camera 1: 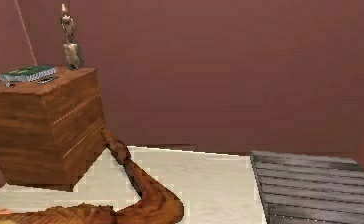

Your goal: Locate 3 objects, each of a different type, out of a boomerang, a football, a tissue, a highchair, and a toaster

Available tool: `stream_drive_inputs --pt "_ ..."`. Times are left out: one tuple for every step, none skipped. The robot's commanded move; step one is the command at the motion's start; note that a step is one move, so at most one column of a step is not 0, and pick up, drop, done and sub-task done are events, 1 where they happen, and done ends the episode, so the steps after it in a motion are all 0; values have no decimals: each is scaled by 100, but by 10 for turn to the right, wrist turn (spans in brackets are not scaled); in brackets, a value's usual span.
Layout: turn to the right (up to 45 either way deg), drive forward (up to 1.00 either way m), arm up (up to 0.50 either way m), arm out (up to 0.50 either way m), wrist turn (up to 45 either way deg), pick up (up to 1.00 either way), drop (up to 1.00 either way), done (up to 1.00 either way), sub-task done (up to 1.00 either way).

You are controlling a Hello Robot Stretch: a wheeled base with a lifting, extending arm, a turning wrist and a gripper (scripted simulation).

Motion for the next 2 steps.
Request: stream_drive_inputs --pt "-450 0 0 0 0 0 0 0 0" --pt "-450 0 0 0 0 0 0 0 0"
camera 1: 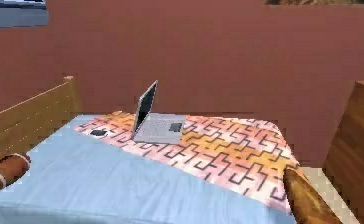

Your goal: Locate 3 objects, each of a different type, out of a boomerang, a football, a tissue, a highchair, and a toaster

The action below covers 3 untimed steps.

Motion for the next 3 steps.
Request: stream_drive_inputs --pt "-420 0 0 0 0 0 0 0 0" --pt "0 35 0 0 0 0 0 0 0" --pt "0 0 0 0 0 0 0 0 100"
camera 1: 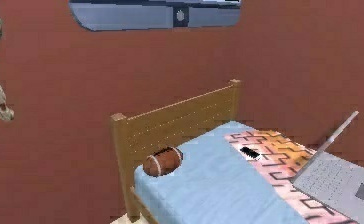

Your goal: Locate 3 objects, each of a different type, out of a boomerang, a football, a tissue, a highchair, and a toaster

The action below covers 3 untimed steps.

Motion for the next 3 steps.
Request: stream_drive_inputs --pt "-450 0 0 0 0 0 0 0 0" --pt "-450 0 0 0 0 0 0 0 0" --pt "-180 0 0 0 0 0 0 0 0"
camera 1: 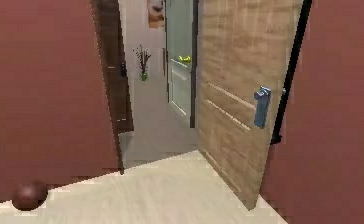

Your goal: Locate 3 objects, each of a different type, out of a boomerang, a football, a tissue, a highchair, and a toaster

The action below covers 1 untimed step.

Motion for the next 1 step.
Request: stream_drive_inputs --pt "0 100 0 0 0 0 0 0 0"
